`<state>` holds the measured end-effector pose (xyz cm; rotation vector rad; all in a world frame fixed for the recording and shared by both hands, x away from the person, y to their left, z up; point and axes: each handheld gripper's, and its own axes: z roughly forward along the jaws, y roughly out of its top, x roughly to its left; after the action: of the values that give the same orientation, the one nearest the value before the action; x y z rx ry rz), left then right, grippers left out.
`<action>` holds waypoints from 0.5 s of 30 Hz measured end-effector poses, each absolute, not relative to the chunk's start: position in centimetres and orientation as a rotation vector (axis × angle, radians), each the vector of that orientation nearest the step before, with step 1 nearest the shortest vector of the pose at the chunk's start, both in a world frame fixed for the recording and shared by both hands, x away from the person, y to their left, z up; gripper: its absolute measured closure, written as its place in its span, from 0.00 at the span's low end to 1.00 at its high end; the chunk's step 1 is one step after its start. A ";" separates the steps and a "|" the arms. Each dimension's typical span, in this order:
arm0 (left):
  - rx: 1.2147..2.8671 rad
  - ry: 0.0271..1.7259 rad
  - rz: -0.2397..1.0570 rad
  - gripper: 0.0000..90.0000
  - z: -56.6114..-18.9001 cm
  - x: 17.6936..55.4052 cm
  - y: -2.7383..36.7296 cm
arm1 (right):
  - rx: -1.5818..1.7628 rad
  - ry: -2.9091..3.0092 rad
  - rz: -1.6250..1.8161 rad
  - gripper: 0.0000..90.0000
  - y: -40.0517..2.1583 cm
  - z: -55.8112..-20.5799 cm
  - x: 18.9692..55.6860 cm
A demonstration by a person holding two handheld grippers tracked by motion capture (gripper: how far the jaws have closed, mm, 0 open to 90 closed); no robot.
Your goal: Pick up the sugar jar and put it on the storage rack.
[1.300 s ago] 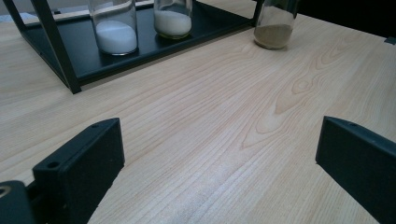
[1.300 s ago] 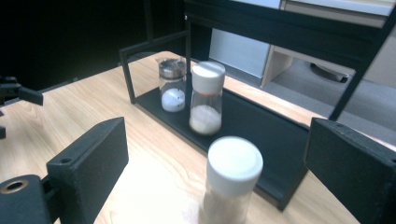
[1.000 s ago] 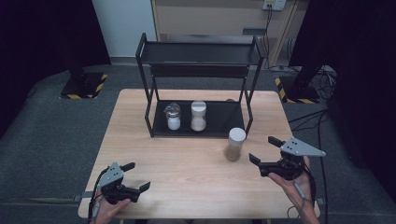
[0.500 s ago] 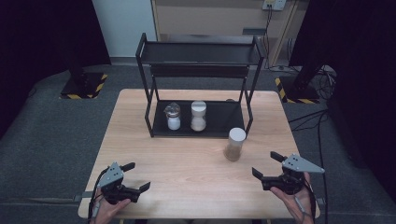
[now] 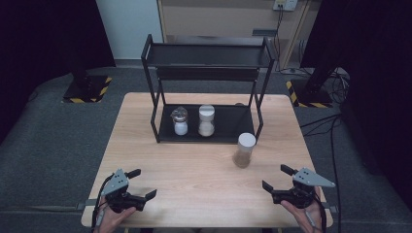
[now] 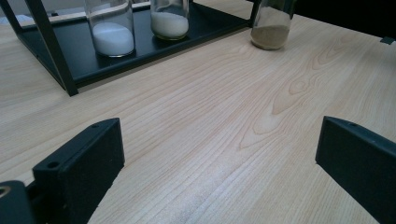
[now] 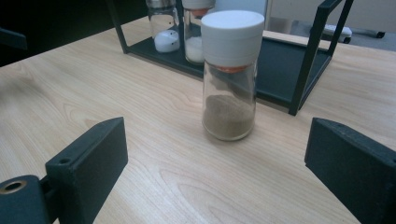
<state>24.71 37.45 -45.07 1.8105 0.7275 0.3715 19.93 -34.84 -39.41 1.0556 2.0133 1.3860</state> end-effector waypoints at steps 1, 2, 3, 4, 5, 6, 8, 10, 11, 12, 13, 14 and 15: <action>1.809 0.727 0.372 0.00 -45.1 24.7 37.5 | 1.056 2.012 1.390 0.07 -34.9 -39.6 19.9; 1.808 0.727 0.373 0.00 -45.1 24.7 37.5 | 1.054 2.015 1.385 0.07 -34.9 -39.6 19.9; 1.806 0.727 0.373 0.00 -45.1 24.7 37.5 | 1.052 2.017 1.380 0.07 -34.9 -39.7 19.9; 1.805 0.727 0.373 0.00 -45.1 24.7 37.5 | 1.049 2.017 1.383 0.07 -35.0 -39.8 19.9; 1.806 0.724 0.372 0.00 -45.1 24.7 37.5 | 1.049 2.016 1.390 0.07 -35.0 -39.8 19.9; 1.803 0.722 0.370 0.00 -45.1 24.7 37.5 | 1.047 2.014 1.397 0.07 -35.1 -39.9 19.9; 1.801 0.717 0.368 0.00 -45.1 24.7 37.5 | 1.042 2.016 1.396 0.07 -35.1 -40.1 19.9; 1.802 0.714 0.366 0.00 -45.1 24.7 37.5 | 1.036 2.033 1.389 0.07 -35.0 -40.2 20.1; 1.802 0.714 0.365 0.00 -45.1 24.8 37.5 | 1.031 2.047 1.381 0.07 -34.9 -40.3 20.2; 1.801 0.712 0.366 0.00 -45.2 24.8 37.5 | 1.030 2.057 1.378 0.07 -34.8 -40.3 20.3; 1.800 0.712 0.366 0.00 -45.2 24.8 37.5 | 1.021 2.064 1.376 0.07 -34.7 -40.4 20.4; 1.801 0.711 0.366 0.00 -45.2 24.8 37.5 | 1.013 2.067 1.373 0.07 -34.7 -40.4 20.5; 1.801 0.711 0.367 0.00 -45.2 24.7 37.5 | 1.008 2.068 1.366 0.07 -34.5 -40.3 20.4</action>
<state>24.75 37.52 -45.16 1.8010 0.7107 0.3666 20.40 -34.53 -40.34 1.0078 2.0678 1.3660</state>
